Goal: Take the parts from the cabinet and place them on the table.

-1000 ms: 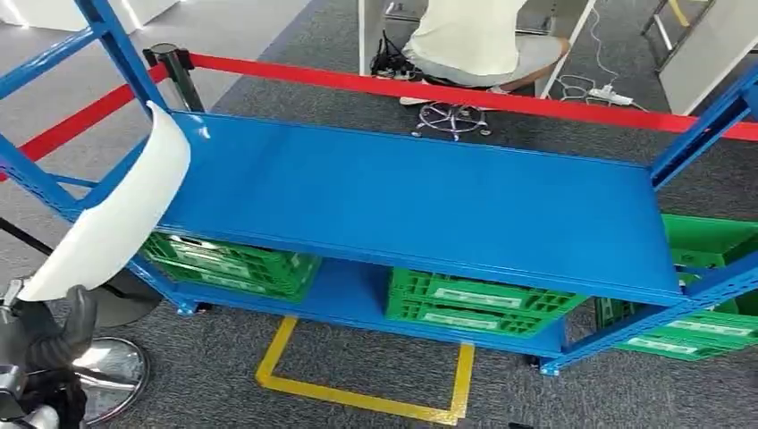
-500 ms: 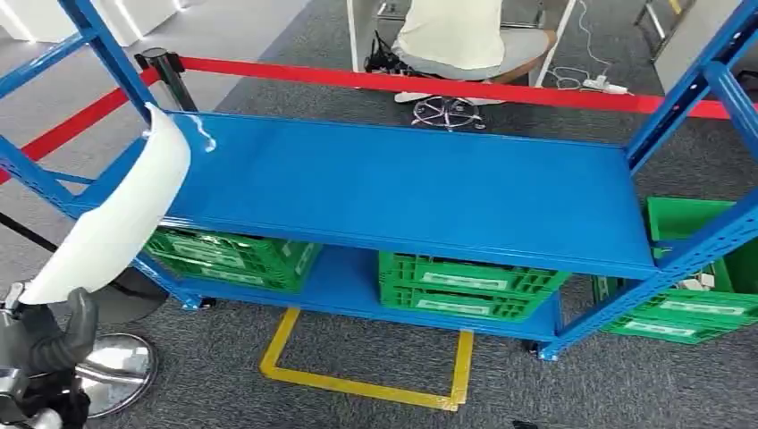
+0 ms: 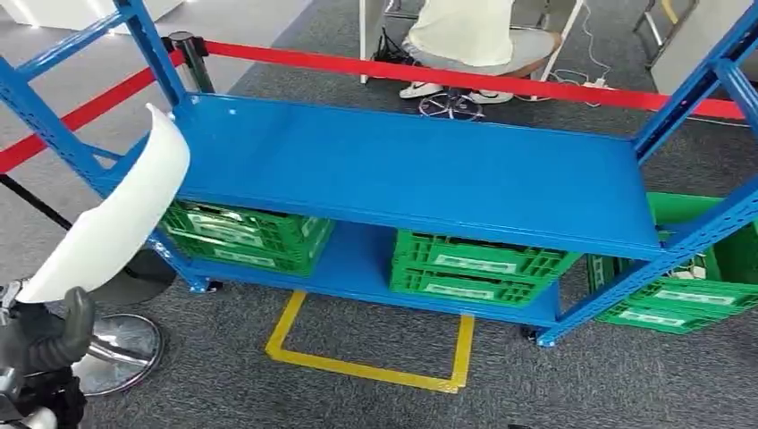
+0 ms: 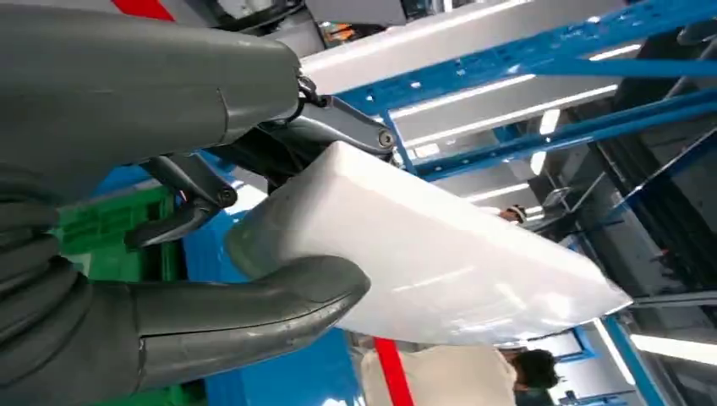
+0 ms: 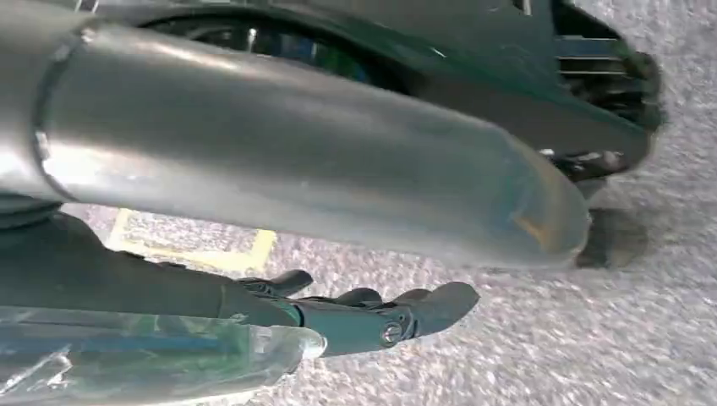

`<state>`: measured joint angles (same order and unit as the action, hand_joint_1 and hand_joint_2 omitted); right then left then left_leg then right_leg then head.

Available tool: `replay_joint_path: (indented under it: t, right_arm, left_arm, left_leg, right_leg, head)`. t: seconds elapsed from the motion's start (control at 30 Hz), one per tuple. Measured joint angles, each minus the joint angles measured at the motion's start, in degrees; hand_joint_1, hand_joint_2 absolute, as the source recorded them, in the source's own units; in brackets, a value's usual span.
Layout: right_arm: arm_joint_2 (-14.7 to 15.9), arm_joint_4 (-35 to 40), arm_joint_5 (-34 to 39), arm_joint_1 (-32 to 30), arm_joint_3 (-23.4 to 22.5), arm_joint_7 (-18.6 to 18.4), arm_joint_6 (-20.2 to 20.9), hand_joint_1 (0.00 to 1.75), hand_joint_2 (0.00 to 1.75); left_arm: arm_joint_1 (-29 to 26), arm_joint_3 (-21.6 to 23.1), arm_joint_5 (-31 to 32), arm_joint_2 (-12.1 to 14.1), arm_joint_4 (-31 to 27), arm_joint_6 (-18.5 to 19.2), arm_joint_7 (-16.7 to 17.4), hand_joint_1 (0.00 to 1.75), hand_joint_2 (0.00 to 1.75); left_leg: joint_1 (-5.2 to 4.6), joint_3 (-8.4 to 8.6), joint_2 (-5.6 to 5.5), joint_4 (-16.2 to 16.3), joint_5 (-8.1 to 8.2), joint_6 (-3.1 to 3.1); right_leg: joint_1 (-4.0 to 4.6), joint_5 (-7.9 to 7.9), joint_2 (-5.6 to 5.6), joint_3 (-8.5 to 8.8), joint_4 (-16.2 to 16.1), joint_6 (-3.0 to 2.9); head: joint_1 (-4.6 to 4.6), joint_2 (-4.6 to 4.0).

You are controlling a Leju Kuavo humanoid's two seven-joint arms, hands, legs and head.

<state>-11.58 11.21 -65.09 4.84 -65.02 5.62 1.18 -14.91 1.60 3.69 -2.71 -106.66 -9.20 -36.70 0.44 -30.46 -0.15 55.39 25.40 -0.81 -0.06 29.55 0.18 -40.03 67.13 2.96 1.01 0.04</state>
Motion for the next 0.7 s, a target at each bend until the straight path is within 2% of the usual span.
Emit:
replay_joint_path:
  t: [0.03, 0.07, 0.1, 0.13, 0.17, 0.2, 0.23, 0.27, 0.3, 0.33, 0.4, 0.43, 0.47, 0.5, 0.53, 0.57, 0.6, 0.63, 0.67, 0.7]
  right_arm:
    - [0.00, 0.00, 0.00, 0.02, 0.00, -0.07, 0.02, 0.00, 0.00]
    - [0.00, 0.00, -0.02, 0.02, 0.00, -0.09, 0.02, 0.00, 0.00]
    - [0.00, 0.00, -0.02, -0.01, 0.00, -0.15, 0.02, 0.00, 0.00]
    - [0.00, 0.00, -0.02, -0.03, 0.00, -0.15, 0.00, 0.00, 0.00]
    - [0.00, 0.00, -0.04, 0.01, 0.00, -0.15, 0.00, 0.00, 0.00]
    - [0.00, 0.00, -0.04, 0.08, 0.00, -0.15, -0.02, 0.00, 0.00]
    - [0.00, 0.00, -0.09, 0.24, 0.02, -0.13, -0.04, 0.00, 0.00]
    - [0.00, 0.00, -0.13, 0.40, 0.02, -0.13, -0.07, 0.00, 0.00]
    - [0.00, 0.00, -0.20, 0.36, 0.02, -0.13, -0.13, 0.00, 0.00]
    - [0.00, 0.00, -0.31, 0.35, 0.02, -0.15, -0.11, 0.00, 0.00]
    - [0.00, -0.02, -0.48, 0.21, 0.02, -0.22, -0.11, 0.00, 0.00]
    - [0.00, 0.00, -0.52, 0.30, 0.02, -0.24, -0.11, 0.00, 0.00]
    - [0.02, 0.00, -0.55, 0.34, 0.02, -0.22, -0.11, 0.00, 0.00]
    - [0.02, 0.00, -0.61, 0.32, 0.04, -0.22, -0.11, 0.00, 0.00]
    - [0.02, 0.00, -0.63, 0.24, 0.04, -0.22, -0.07, 0.00, 0.00]
    - [0.02, 0.00, -0.66, 0.16, 0.04, -0.22, -0.04, 0.00, 0.00]
    - [0.02, 0.00, -0.68, 0.14, 0.04, -0.22, -0.04, 0.00, 0.00]
    - [0.02, 0.00, -0.68, 0.13, 0.04, -0.22, -0.04, 0.00, 0.00]
    - [0.02, 0.00, -0.68, 0.14, 0.04, -0.22, -0.04, 0.00, 0.00]
    - [0.02, 0.00, -0.70, 0.16, 0.04, -0.22, -0.04, 0.00, 0.00]
  left_arm:
    - [0.01, 0.00, 0.02, 0.00, 0.02, 0.00, 0.00, 1.75, 1.75]
    - [0.02, 0.00, 0.07, 0.00, 0.02, -0.02, 0.00, 1.75, 1.75]
    - [0.03, 0.02, 0.09, 0.00, 0.02, -0.04, 0.00, 1.75, 1.75]
    - [0.02, 0.02, 0.09, 0.00, 0.02, -0.04, 0.02, 1.75, 1.75]
    - [0.03, 0.02, 0.09, 0.00, 0.02, -0.09, 0.07, 1.75, 1.75]
    - [0.03, 0.02, 0.09, 0.00, 0.02, -0.15, 0.09, 1.75, 1.75]
    - [0.03, 0.02, 0.09, 0.00, 0.02, -0.17, 0.09, 1.75, 1.75]
    - [0.02, 0.00, 0.09, 0.00, 0.02, -0.22, 0.09, 1.75, 1.75]
    - [0.09, 0.00, 0.09, 0.00, 0.02, -0.22, 0.13, 1.75, 1.75]
    - [0.13, 0.02, 0.09, 0.00, 0.02, -0.24, 0.13, 1.75, 1.75]
    - [0.01, 0.13, 0.15, -0.07, 0.02, -0.63, 0.15, 1.75, 1.75]
    - [-0.19, 0.15, 0.15, -0.07, 0.00, -0.76, 0.13, 1.75, 1.75]
    - [-0.24, 0.18, 0.18, 0.04, 0.00, -0.79, 0.13, 1.75, 1.75]
    - [-0.24, 0.18, 0.17, 0.02, 0.02, -0.90, 0.15, 1.75, 1.75]
    - [-0.30, 0.20, 0.17, 0.02, 0.02, -1.05, 0.15, 1.75, 1.75]
    - [-0.43, 0.20, 0.17, 0.02, 0.02, -1.05, 0.15, 1.75, 1.75]
    - [-0.54, 0.20, 0.17, 0.04, 0.02, -1.07, 0.13, 1.75, 1.75]
    - [-0.59, 0.20, 0.17, 0.02, 0.02, -1.11, 0.15, 1.75, 1.75]
    - [-0.59, 0.20, 0.17, 0.02, 0.00, -1.11, 0.15, 1.75, 1.75]
    - [-0.57, 0.22, 0.24, 0.02, 0.00, -1.11, 0.15, 1.75, 1.75]
  left_leg:
    - [-0.10, -0.70, 0.08, 0.01, -0.51, -0.05]
    - [-0.18, -1.36, 0.10, 0.02, -1.00, -0.03]
    - [-0.23, -1.95, 0.10, 0.05, -1.48, 0.00]
    - [-0.27, -2.52, 0.10, 0.07, -1.94, 0.07]
    - [-0.27, -2.99, 0.08, 0.07, -2.34, 0.20]
    - [-0.27, -3.36, 0.06, 0.07, -2.74, 0.38]
    - [-0.27, -3.55, 0.06, 0.11, -3.15, 0.63]
    - [-0.43, -3.93, 0.08, 0.20, -3.51, 1.06]
    - [-0.36, -3.92, 0.10, 0.09, -3.93, 1.38]
    - [-0.25, -3.98, 0.09, 0.11, -4.18, 1.68]
    - [-0.24, -4.14, 0.05, -0.12, -4.92, 2.53]
    - [-0.06, -4.75, 0.05, 0.74, -3.27, 2.76]
    - [-0.05, -5.73, 0.05, 3.45, 0.23, 3.00]
    - [0.05, -7.03, 0.06, 7.51, 3.65, 3.25]
    - [0.06, -8.42, 0.06, 12.15, 6.34, 3.44]
    - [0.05, -9.49, 0.06, 16.33, 7.92, 3.57]
    - [0.07, -9.47, 0.06, 17.99, 7.92, 3.64]
    - [0.11, -8.07, 0.07, 16.92, 6.67, 3.65]
    - [0.18, -5.53, 0.07, 13.36, 4.75, 3.62]
    - [0.23, -2.23, 0.08, 8.49, 3.02, 3.60]
  right_leg:
    - [0.01, 2.49, 0.01, -1.44, 4.96, 0.02]
    - [0.02, 3.77, 0.01, -2.06, 8.20, -0.01]
    - [0.02, 3.56, 0.02, -1.42, 8.86, -0.08]
    - [0.04, 2.15, 0.02, 0.61, 6.93, -0.24]
    - [0.06, 0.16, 0.02, 3.91, 2.63, -0.44]
    - [0.07, -1.51, 0.01, 8.05, -3.18, -0.65]
    - [0.08, -1.09, 0.04, 11.76, -8.79, -0.85]
    - [0.34, -0.21, 0.10, 13.62, -11.52, -0.98]
    - [0.46, -0.73, 0.18, 12.83, -10.82, -1.20]
    - [0.57, -0.60, 0.18, 12.19, -10.99, -1.46]
    - [0.49, -1.46, 0.09, 11.65, -11.34, -2.37]
    - [0.25, -2.05, -0.19, 11.41, -11.44, -2.82]
    - [0.24, -2.65, -0.18, 11.22, -11.44, -3.33]
    - [0.24, -3.23, -0.19, 10.59, -11.39, -3.37]
    - [0.26, -3.76, -0.21, 9.90, -11.34, -3.37]
    - [0.28, -4.26, -0.24, 9.16, -11.21, -3.31]
    - [0.28, -4.65, -0.27, 8.45, -11.07, -3.24]
    - [0.28, -5.01, -0.28, 7.75, -10.87, -3.12]
    - [0.27, -5.33, -0.28, 7.13, -10.66, -2.95]
    - [0.23, -5.61, -0.27, 6.66, -10.47, -2.74]
  head:
    - [0.04, 0.00]
    - [0.02, 0.00]
    - [0.04, 0.00]
    - [0.04, 0.00]
    - [0.04, 0.00]
    - [0.04, 0.00]
    - [0.02, 0.00]
    - [0.07, 0.00]
    - [0.31, 0.00]
    - [-0.16, 0.00]
    - [-0.11, 0.00]
    - [-0.07, 0.00]
    - [0.15, 0.00]
    - [0.31, 0.00]
    - [0.17, 0.00]
    - [0.26, 0.00]
    - [0.22, 0.00]
    - [0.26, 0.00]
    - [0.24, 0.00]
    - [0.24, 0.00]
